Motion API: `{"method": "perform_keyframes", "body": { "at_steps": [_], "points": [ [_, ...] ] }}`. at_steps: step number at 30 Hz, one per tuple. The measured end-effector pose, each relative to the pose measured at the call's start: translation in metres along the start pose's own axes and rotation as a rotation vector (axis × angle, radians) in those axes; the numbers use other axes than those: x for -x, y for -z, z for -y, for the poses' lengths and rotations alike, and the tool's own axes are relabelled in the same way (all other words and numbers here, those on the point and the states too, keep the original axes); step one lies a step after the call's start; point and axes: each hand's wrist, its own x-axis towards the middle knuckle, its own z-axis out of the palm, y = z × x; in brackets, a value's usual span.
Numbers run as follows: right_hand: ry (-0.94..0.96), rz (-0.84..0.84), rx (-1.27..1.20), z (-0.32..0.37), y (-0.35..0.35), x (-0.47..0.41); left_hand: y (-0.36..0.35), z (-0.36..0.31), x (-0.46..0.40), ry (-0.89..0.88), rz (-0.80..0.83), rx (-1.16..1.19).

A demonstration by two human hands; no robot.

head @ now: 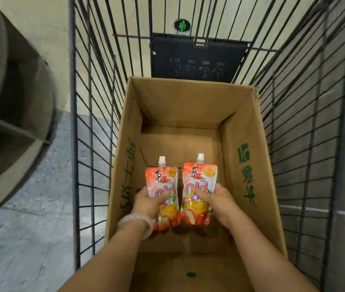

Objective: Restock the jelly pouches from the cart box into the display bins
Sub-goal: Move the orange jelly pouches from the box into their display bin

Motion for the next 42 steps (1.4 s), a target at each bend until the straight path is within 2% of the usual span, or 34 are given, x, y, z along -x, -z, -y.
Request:
{"method": "perform_keyframes", "body": {
  "at_steps": [8,11,16,23,31,38,42],
  "points": [
    [0.348,0.068,-0.034,0.089,0.0,0.111,0.023,-0.07,0.095,-0.265,0.239,0.116],
    [0.478,0.132,-0.054,0.112,-0.018,0.17,0.058,-0.089,0.14,-0.4,0.312,0.123],
    [0.645,0.272,0.012,0.134,-0.092,0.267,0.153,-0.103,0.22,-0.611,0.293,0.22],
    [0.738,0.567,0.089,0.1,-0.267,0.385,0.354,-0.056,0.319,-0.764,0.102,0.34],
    [0.667,1.011,0.276,0.007,-0.514,0.493,0.587,0.066,0.425,-0.854,-0.355,0.587],
    [0.583,1.191,0.477,-0.062,-0.673,0.558,0.718,0.142,0.466,-0.848,-0.628,0.755],
    [0.545,1.268,0.528,-0.084,-0.76,0.573,0.787,0.157,0.467,-0.849,-0.722,0.824]
  ]
}}
